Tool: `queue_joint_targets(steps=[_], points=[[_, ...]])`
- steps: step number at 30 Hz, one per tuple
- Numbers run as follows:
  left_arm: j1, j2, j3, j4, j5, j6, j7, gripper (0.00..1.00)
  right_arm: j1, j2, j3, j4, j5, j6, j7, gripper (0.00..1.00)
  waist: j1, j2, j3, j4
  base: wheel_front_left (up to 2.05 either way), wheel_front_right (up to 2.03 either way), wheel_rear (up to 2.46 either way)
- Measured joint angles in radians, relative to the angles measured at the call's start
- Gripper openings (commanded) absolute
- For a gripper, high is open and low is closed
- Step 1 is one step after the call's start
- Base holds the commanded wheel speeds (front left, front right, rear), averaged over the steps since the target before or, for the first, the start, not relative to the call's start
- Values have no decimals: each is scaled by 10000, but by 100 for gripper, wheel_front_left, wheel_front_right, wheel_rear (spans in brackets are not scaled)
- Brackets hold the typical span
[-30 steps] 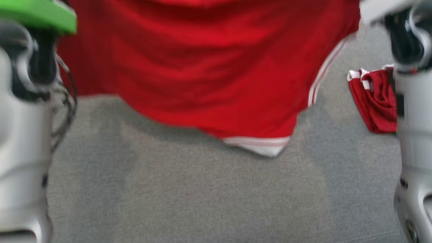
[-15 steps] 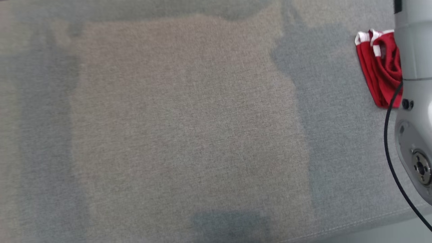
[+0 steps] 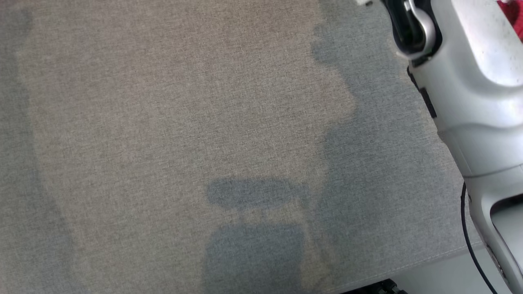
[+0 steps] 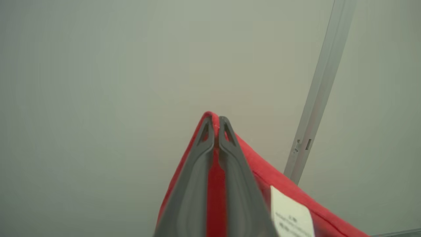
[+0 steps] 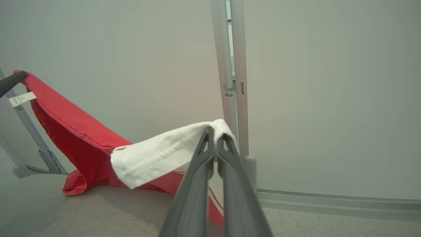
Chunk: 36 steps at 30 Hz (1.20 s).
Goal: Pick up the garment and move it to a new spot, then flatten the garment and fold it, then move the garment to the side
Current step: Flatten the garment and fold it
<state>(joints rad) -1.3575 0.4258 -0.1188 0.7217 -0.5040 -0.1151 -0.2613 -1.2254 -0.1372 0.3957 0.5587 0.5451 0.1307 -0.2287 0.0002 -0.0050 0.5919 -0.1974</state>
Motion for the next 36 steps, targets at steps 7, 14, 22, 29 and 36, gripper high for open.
queue_joint_targets(steps=[7, 14, 22, 29, 36], points=[[310, -173, 61, -236, -299, -94, 0, 0, 888, -627, 207, -1384, 470, 0, 44, 0, -1, 0, -131, 131, 0, 0, 0], [1233, -362, -422, -1060, -1227, -125, -12, 0, 2124, -1016, -272, -2512, 462, 0, 249, 0, -1, 0, -460, 261, 0, 0, 0], [3176, 633, -537, -2614, -2385, -132, 155, 0, 4652, -1273, -865, -4625, 405, 0, 918, 0, -2, 0, -1102, 374, 0, 0, 0], [5503, 813, -512, -4383, -3124, -109, 316, 0, 7566, -1183, -1979, -6867, 12, 0, 1760, 0, -2, 0, -1768, 499, 0, 0, 0], [9079, 69, -407, -6289, -3670, 679, 217, 0, 10223, -88, -3055, -7894, -119, 0, 2157, 0, -3, 0, -2580, 614, 0, 0, 0]])
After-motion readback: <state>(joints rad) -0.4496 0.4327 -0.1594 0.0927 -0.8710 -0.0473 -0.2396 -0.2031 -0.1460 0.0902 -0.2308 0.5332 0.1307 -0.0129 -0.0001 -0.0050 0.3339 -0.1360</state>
